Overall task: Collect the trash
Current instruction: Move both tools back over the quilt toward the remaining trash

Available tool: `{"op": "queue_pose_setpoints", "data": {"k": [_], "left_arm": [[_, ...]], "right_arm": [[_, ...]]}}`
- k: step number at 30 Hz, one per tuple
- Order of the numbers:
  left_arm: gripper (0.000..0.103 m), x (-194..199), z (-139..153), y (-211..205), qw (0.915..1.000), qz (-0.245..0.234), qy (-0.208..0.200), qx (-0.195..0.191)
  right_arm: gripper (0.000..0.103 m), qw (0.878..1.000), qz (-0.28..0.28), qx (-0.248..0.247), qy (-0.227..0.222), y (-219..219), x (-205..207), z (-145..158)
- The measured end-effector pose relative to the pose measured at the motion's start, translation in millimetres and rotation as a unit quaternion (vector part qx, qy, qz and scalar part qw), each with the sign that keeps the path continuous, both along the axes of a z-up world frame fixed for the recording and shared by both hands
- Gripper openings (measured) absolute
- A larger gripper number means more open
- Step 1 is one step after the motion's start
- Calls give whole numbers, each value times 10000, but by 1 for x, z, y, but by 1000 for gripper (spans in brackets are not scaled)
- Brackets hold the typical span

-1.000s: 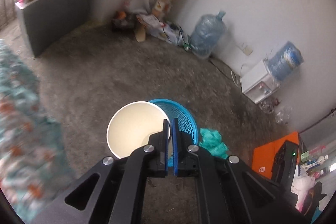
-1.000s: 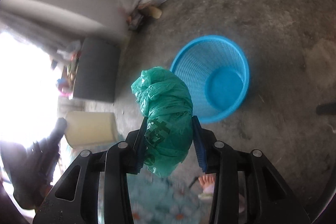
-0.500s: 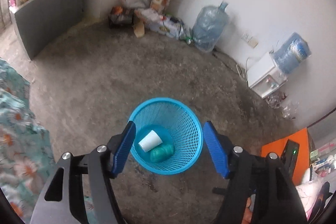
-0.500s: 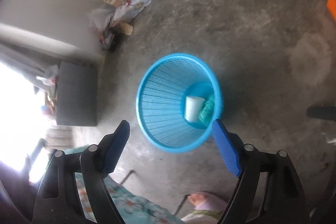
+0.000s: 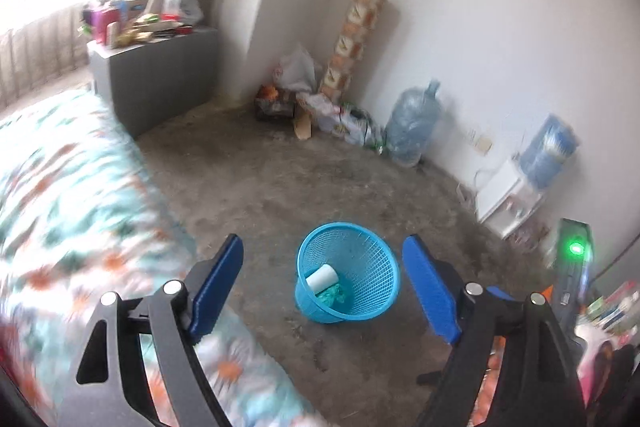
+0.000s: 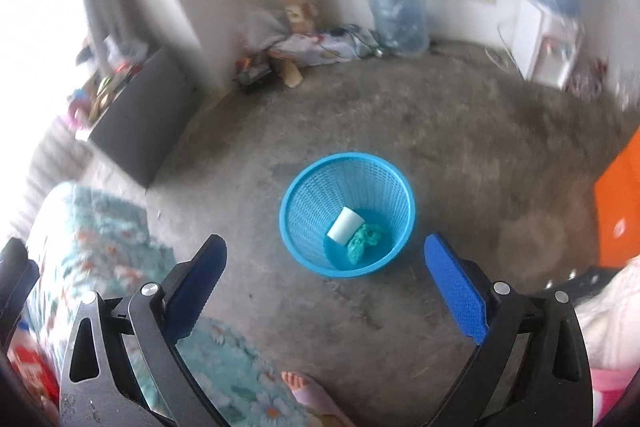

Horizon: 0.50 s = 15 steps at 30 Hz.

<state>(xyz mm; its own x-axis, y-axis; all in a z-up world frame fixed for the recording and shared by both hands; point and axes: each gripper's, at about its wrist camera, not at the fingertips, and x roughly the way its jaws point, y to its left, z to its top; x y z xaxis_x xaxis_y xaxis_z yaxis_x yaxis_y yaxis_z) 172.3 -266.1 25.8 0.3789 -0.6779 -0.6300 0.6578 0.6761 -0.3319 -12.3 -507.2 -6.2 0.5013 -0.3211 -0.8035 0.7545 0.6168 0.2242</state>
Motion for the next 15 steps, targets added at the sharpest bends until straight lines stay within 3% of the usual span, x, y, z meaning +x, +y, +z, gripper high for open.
{"op": "queue_pose_setpoints", "data": {"k": [1,5,11,15], "left_arm": [[86,-7,4,21,9998,81,38,-202],[98,-30,16,74,9993,179,-50,-334],[98,-73,17,155,9986,414,143,-309],[97,-88,9,207,9950,838,428,-345]], "right_arm": [[95,9999,139,-81,-7,11,0,5],[95,9959,603,-680,37,51,4,23],[95,9733,1484,-1750,-103,105,7,47],[95,9601,1930,-1926,-627,129,3,61]]}}
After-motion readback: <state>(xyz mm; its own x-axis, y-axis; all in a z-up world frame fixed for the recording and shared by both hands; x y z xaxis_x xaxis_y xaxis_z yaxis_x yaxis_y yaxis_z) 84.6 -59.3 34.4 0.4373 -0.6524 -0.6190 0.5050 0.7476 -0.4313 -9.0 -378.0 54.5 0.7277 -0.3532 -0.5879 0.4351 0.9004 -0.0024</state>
